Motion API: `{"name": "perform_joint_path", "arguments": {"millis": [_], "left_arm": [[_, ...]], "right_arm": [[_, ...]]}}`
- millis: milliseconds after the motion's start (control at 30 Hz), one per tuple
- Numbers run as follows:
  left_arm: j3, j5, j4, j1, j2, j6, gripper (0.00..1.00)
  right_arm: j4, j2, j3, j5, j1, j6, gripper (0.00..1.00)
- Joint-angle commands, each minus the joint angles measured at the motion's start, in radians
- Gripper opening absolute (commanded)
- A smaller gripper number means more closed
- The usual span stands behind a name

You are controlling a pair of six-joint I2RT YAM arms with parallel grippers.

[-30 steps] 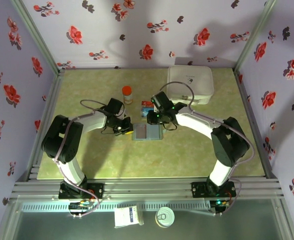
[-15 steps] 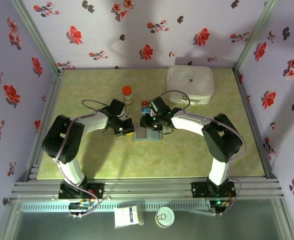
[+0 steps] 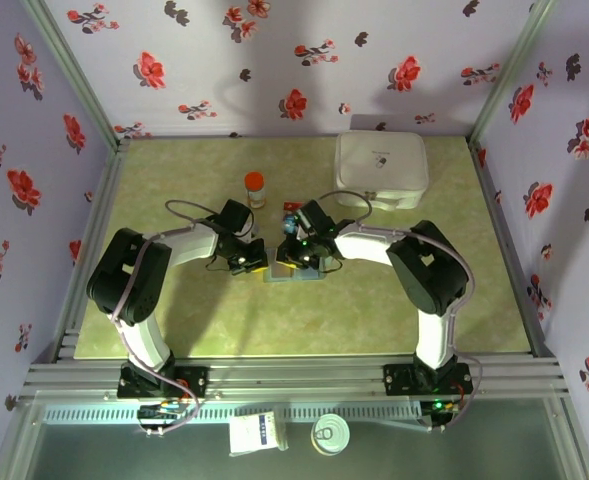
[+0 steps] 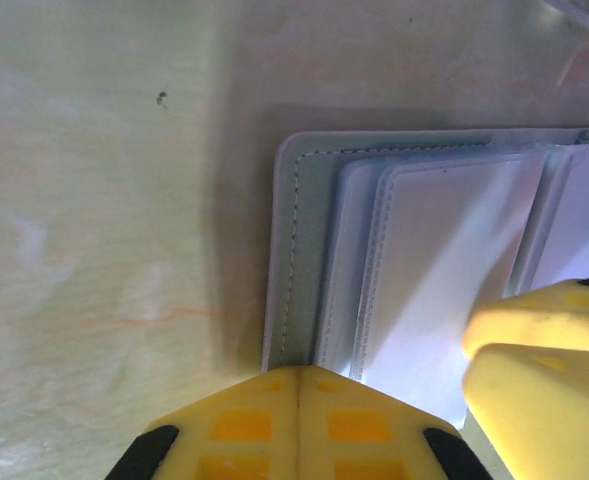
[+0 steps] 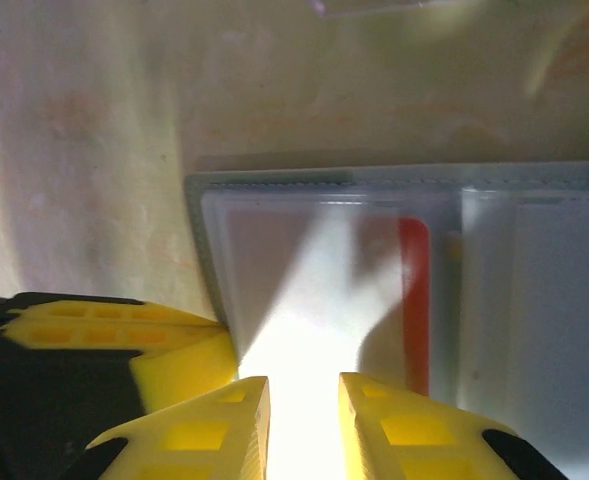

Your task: Take the credit cards out of the card holder

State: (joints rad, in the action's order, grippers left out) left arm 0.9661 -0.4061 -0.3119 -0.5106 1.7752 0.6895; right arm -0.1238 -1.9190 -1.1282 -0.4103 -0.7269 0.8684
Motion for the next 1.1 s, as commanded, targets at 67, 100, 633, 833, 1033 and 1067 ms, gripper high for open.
{"name": "perform_joint_path", "arguments": {"millis": [67, 100, 633, 833, 1033, 1067], "left_arm": [[0.003, 0.051, -0.079, 0.009, 0.001, -0.041, 0.01], [0.003, 0.050, -0.080, 0.011, 0.001, -0.041, 0.01], [0.003, 0.049, -0.079, 0.023, 0.004, -0.045, 0.01], [0.026, 0.044, -0.109, 0.025, -0.037, -0.043, 0.00], [0.070, 0.032, -0.138, 0.025, -0.093, -0.029, 0.06], [0.076, 0.022, -0.131, 0.024, -0.097, -0.022, 0.07]], "right_arm": [[-0.041, -0.032, -0.047, -0.006, -0.008, -0.006, 0.27], [-0.050, -0.032, -0.049, -0.001, -0.009, -0.010, 0.27], [-0.153, 0.020, -0.041, 0.065, 0.025, -0.091, 0.27], [-0.012, 0.031, 0.041, -0.039, 0.076, -0.056, 0.26], [0.135, 0.029, 0.119, -0.133, 0.108, -0.005, 0.25], [0.139, 0.027, 0.124, -0.137, 0.109, -0.005, 0.25]]}}
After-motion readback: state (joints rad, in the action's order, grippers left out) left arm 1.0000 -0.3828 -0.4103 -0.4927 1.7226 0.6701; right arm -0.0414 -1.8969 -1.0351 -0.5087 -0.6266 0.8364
